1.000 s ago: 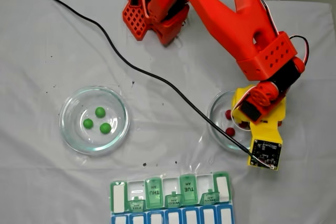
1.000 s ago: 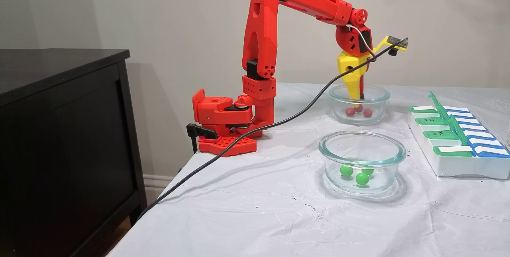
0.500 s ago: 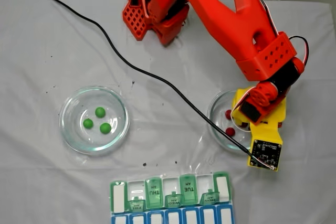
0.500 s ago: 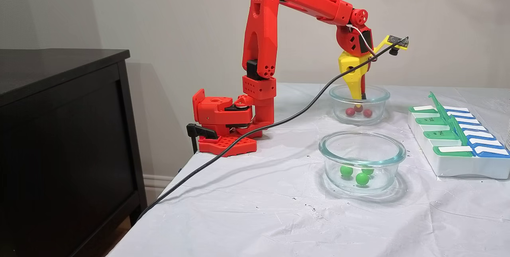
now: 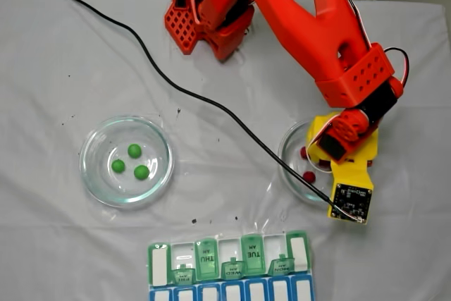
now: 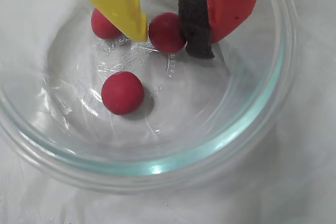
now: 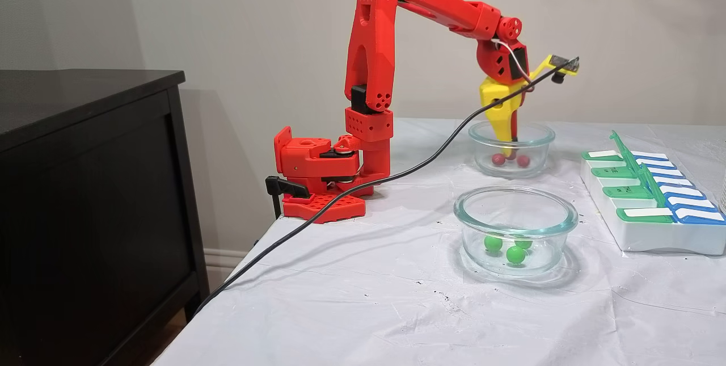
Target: Sort medicines into box.
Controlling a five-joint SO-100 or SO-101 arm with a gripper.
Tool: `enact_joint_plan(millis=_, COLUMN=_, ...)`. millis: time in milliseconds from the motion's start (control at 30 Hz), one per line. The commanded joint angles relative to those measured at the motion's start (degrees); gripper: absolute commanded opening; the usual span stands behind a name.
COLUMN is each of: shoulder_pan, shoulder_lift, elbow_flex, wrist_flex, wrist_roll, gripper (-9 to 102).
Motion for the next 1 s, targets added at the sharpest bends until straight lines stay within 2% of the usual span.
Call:
enact_joint_plan(millis=0, shoulder_pan=-1.7, shoulder_lift=3.1, elbow_flex=-1.2, wrist_flex=-1.3, wrist_roll=0.4, gripper=15)
enact_joint_plan(millis=400, shoulder_pan=-2.5, shoulder_lift=1.7, elbow_flex=-1.1, wrist_flex=-1.7, wrist_roll=0.8, gripper=13)
enact_joint_plan(millis=500, shoulder_pan=-2.5, shoulder_lift=1.3, elbow_flex=-1.5, wrist_flex=-1.5, wrist_roll=0.6, gripper=2)
enact_joint_plan(millis=633, shoulder_pan=-2.7, shoulder_lift=-0.6, elbow_flex=-3.4, wrist_flex=0.1, wrist_roll=-0.8, gripper=0)
enact_joint_plan(millis=833, shoulder_pan=1.0, shoulder_lift=1.7, elbow_flex=-11.4, wrist_flex=6.5, wrist_roll=-1.1, gripper=0)
enact_joint_plan(millis=967, shoulder_pan=5.4, shoulder_lift=3.4, elbow_flex=-22.1, wrist_flex=15.3, wrist_roll=-0.9, gripper=0)
